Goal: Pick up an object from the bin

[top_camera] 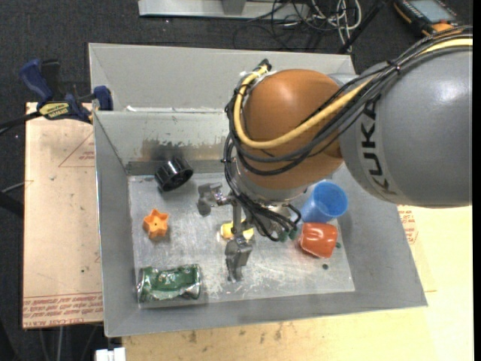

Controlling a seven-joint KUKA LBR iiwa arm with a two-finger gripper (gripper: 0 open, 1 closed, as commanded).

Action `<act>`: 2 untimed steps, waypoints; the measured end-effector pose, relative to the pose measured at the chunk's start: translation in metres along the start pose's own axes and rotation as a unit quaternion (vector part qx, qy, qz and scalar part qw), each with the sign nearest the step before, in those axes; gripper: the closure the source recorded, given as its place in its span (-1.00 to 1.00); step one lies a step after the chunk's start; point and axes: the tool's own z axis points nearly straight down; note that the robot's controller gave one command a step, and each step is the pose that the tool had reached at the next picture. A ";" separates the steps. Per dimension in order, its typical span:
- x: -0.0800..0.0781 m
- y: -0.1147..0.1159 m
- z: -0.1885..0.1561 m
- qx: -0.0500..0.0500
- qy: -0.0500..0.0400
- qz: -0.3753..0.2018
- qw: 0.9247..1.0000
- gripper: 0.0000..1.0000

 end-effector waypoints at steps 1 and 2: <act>-0.010 -0.007 0.043 0.000 -0.004 0.012 1.000 -1.00; -0.016 0.025 0.091 0.001 0.001 0.000 1.000 -1.00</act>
Offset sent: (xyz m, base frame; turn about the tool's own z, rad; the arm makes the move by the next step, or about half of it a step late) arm 0.0016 0.0624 -0.1131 -0.0402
